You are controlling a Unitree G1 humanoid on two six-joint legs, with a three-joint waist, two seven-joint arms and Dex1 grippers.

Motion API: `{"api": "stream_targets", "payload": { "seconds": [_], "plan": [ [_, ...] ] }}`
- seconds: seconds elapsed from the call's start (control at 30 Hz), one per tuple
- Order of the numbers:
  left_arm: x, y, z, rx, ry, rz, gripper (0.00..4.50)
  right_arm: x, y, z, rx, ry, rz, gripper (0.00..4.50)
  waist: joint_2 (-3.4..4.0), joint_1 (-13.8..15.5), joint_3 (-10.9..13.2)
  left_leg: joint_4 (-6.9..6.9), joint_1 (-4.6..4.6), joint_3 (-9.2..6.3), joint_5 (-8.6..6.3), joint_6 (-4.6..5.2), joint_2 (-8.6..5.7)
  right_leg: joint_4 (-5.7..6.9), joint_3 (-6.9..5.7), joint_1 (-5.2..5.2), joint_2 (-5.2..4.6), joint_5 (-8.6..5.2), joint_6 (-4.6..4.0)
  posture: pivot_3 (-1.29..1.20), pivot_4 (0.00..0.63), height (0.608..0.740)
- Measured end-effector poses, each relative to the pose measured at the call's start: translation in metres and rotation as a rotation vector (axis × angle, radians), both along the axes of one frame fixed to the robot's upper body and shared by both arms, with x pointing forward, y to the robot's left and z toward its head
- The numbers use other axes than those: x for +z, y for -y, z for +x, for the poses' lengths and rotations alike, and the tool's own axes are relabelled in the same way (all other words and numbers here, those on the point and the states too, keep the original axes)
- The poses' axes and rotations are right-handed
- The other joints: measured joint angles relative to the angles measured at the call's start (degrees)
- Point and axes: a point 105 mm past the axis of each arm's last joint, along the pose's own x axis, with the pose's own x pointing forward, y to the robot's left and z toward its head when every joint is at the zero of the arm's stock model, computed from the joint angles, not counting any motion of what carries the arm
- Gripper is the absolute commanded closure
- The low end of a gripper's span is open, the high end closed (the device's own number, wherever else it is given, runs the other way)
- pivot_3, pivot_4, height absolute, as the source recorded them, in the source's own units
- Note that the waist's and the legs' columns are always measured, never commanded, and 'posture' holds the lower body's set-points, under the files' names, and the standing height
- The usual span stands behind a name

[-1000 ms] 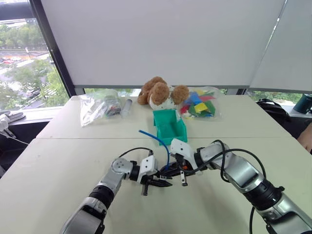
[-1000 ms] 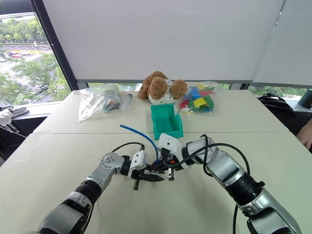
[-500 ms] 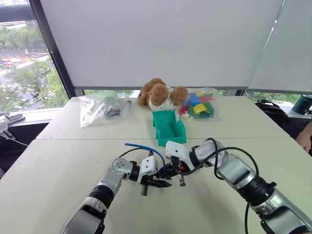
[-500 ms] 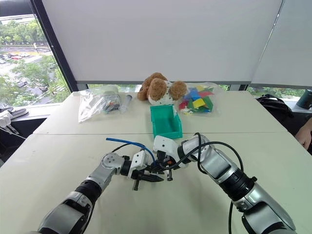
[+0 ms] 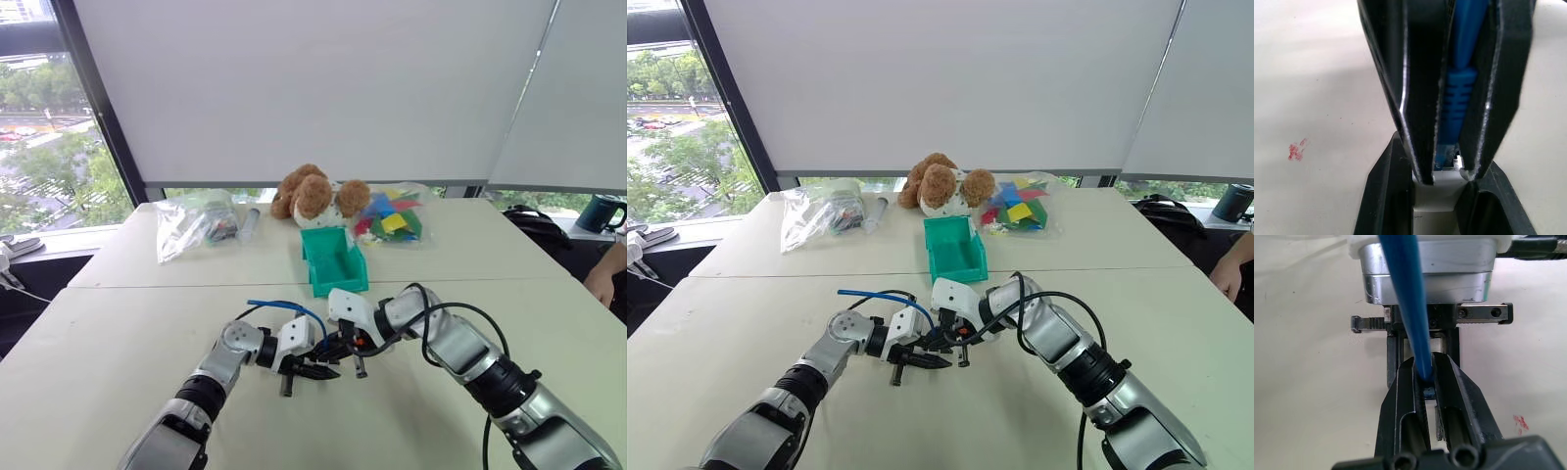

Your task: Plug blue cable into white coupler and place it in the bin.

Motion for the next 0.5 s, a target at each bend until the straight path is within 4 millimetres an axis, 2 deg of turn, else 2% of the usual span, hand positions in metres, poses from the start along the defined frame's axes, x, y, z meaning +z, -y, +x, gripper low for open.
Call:
{"api": "stream_targets", "payload": {
  "seconds": [0.13,0.33,0.5],
  "plan": [
    [0.001,-0.003,0.002,0.015,-0.005,0.009,0.14,-0.001,-0.002,-0.001,0.005,0.0,0.004,4.5,0.01,-0.25,-0.11,-0.05,0.0,-0.01,-0.05,0.08,0.0,-0.02,0.0,-0.01,0.0,-0.01,0.0,0.0,0.15,0.74],
    [0.0,-0.01,-0.003,0.007,-0.018,0.033,0.06,-0.003,-0.006,0.0,0.008,-0.002,0.011,4.5,-0.03,-0.5,-0.33,-0.18,0.11,0.0,-0.11,0.18,0.03,-0.02,0.0,-0.01,0.02,-0.07,-0.11,0.0,0.15,0.74],
    [0.002,-0.032,-0.004,0.057,-0.038,0.046,0.06,-0.003,-0.007,0.002,0.006,-0.006,0.026,4.5,-0.04,-0.56,-0.35,-0.49,0.31,-0.01,-0.11,0.18,0.05,-0.01,0.02,-0.02,0.01,-0.16,-0.27,0.0,0.15,0.74]
  ]
}}
